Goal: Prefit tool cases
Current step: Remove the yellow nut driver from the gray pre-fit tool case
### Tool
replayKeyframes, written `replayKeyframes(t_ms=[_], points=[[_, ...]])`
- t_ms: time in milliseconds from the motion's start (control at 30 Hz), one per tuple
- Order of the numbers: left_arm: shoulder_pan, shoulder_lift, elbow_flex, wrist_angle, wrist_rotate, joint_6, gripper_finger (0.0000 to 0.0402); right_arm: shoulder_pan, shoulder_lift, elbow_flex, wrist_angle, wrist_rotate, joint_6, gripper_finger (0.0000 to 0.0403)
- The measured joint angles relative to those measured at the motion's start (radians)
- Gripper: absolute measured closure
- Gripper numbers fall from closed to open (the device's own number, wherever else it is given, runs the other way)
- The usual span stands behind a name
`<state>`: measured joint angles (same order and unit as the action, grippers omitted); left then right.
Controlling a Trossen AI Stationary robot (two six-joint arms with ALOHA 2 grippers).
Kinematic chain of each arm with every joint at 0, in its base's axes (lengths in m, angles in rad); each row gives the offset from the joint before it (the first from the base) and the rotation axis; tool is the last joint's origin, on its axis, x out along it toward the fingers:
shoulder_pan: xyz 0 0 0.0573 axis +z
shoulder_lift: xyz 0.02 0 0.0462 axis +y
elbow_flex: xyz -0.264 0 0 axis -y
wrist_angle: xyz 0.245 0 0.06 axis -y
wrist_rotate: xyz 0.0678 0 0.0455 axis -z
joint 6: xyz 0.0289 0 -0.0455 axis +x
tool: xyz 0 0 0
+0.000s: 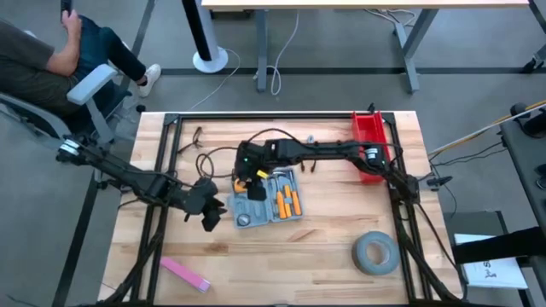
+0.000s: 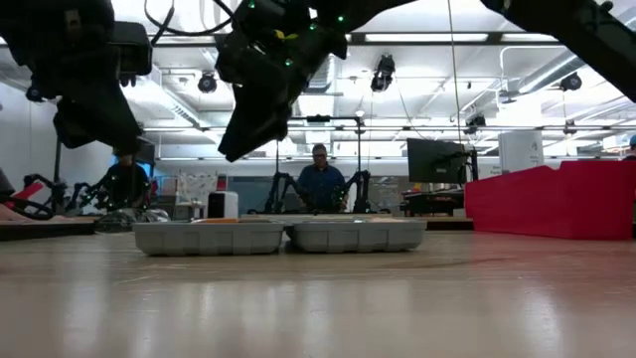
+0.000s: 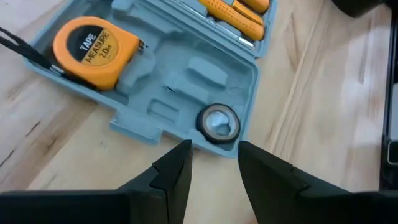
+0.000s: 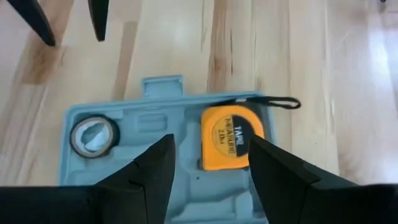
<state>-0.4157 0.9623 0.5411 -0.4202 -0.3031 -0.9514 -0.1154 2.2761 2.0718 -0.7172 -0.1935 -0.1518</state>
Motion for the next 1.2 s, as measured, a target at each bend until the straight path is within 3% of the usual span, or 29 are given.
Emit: replayKeyframes(t_ms=[333,533,1067,1200], points=[[-0.022,0.100,-0.001,0.086,-0.056,-0.045,0.0264,-0.087,0.000,-0.010,0.042,-0.069,0.158,0.0233],[-0.044,0.137,-0.001,0.121,-0.082,-0.053,0.0264,-0.089,0.000,-0.010,0.032,-0.071,0.117,0.0236],[-0.047,0.132,-0.002,0.135,-0.133,-0.028,0.0264,-0.057,-0.003,-0.048,-0.316,-0.068,0.062,0.0240],[-0.048,0.132,-0.002,0.135,-0.133,-0.021,0.0264,-0.055,-0.004,-0.070,-0.390,0.016,0.083,0.0247]])
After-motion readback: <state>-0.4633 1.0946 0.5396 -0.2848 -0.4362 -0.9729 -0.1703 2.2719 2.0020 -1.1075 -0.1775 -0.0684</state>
